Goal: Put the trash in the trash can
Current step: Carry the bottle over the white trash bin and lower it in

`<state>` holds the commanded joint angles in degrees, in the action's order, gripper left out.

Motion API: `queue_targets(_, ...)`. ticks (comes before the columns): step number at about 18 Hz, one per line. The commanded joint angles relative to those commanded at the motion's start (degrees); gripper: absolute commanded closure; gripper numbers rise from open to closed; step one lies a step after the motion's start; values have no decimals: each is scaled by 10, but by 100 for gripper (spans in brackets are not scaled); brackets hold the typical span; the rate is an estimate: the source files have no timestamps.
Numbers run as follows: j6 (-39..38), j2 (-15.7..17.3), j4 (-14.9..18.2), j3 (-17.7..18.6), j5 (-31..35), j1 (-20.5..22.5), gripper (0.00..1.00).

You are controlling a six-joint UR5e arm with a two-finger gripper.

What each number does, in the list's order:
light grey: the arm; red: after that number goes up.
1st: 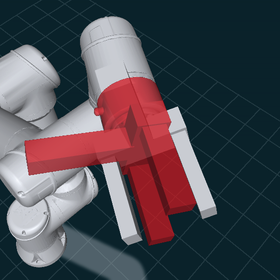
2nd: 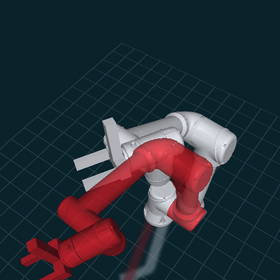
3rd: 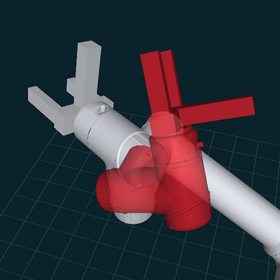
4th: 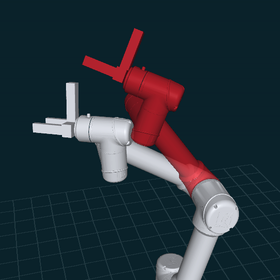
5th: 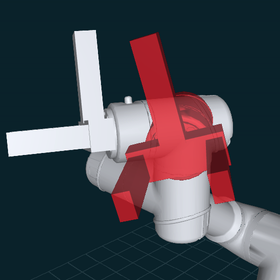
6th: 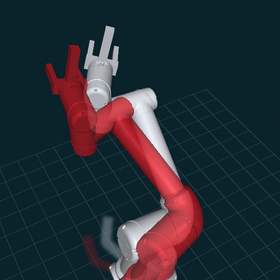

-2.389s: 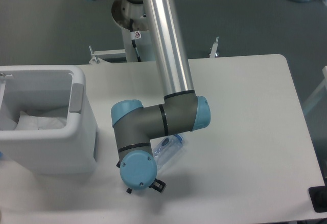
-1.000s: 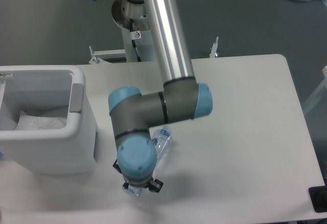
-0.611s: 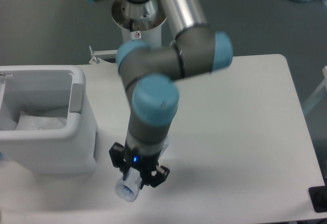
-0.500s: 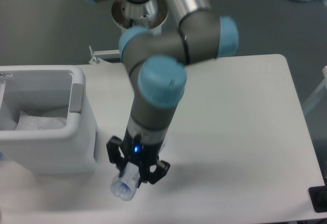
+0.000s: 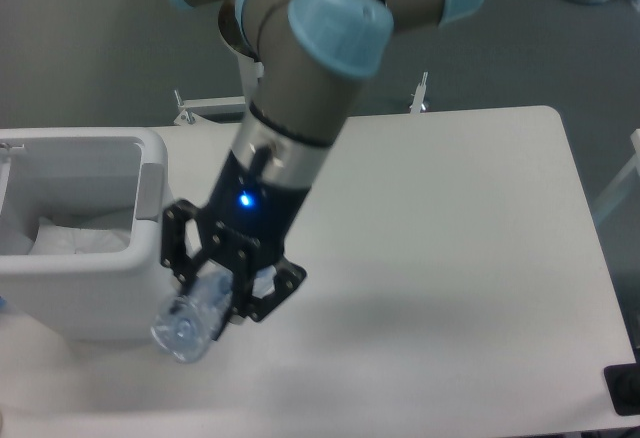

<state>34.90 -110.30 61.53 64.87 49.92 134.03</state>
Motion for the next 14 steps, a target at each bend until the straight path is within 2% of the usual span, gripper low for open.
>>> queue_targets(6,-17,14,-1,-11,-49,-6,50)
queue_targets(9,-38,33,0,-2,-79,-18,50)
queue_targets(14,-46,65,-1,30,-83,-50,50)
